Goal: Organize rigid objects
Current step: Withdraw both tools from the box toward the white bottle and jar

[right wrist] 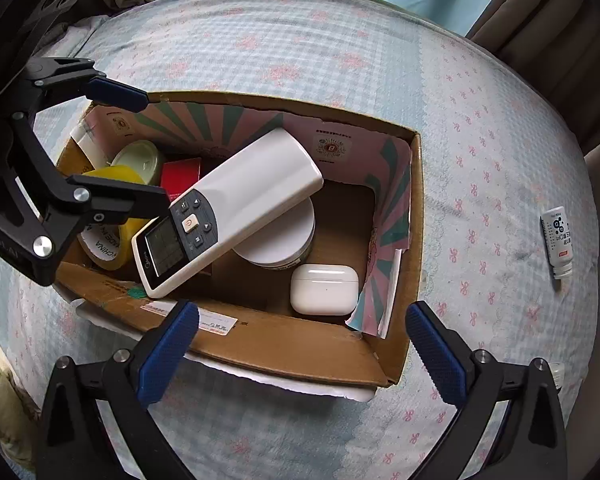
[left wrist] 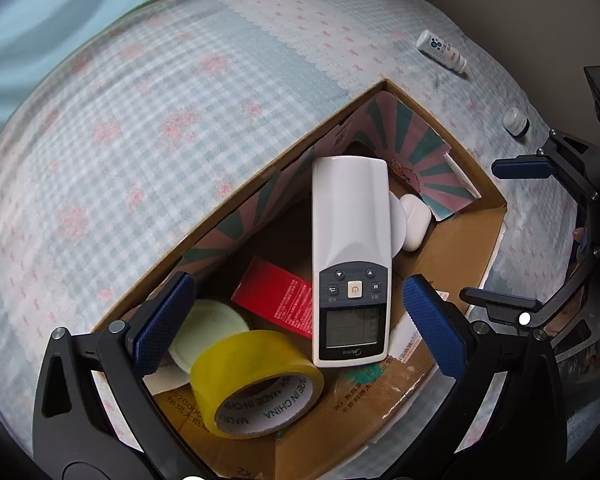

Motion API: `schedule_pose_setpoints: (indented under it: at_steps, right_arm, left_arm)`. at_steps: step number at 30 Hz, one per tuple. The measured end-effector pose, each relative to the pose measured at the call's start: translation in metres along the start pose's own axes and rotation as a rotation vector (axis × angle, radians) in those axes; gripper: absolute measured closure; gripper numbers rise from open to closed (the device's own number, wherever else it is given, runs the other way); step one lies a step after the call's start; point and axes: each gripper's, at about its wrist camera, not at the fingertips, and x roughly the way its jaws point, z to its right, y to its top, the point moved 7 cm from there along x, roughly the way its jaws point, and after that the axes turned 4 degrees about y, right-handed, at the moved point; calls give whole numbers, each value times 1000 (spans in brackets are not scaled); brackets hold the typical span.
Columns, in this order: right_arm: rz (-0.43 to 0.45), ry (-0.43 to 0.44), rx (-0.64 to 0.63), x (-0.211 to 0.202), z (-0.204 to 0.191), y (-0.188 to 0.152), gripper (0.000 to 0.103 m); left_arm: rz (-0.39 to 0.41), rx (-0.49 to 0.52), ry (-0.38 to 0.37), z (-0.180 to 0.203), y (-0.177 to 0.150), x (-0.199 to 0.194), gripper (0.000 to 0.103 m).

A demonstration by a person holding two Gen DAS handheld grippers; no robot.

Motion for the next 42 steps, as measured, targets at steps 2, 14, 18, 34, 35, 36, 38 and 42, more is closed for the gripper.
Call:
schedule_pose_setpoints:
  at_steps: [2,14,18,34,35,36,38,42]
  right_arm:
    - [-8,11,11,-4,0,1,0]
    - [51,-5,27,-73,0,5,0]
    - [94,-10,54,-107,7,6,0]
    - [265,-68,275,-237,90,-59,0]
    - [271,-81,285,-242,101,-66,0]
    - [279,-94,295,-247,111,-74,0]
    - [289,-107,320,-254,135,-90,0]
    - [292,-119,380,-260,181,-123,0]
  left_arm:
    - [6,-5,6,1,-2,-8,0]
    - [83,-44,70,21,0,-86,0]
    - [115,-87,84,33,1,-117,0]
    - [224,-213,147,143,25,-193,0]
    - [232,-213,158,151,29,-196,0]
    - [238,-216,163,159,34,-197,0]
    - [244,-233,155,175,45,-197,0]
    - [247,-239,103,207,70,-188,0]
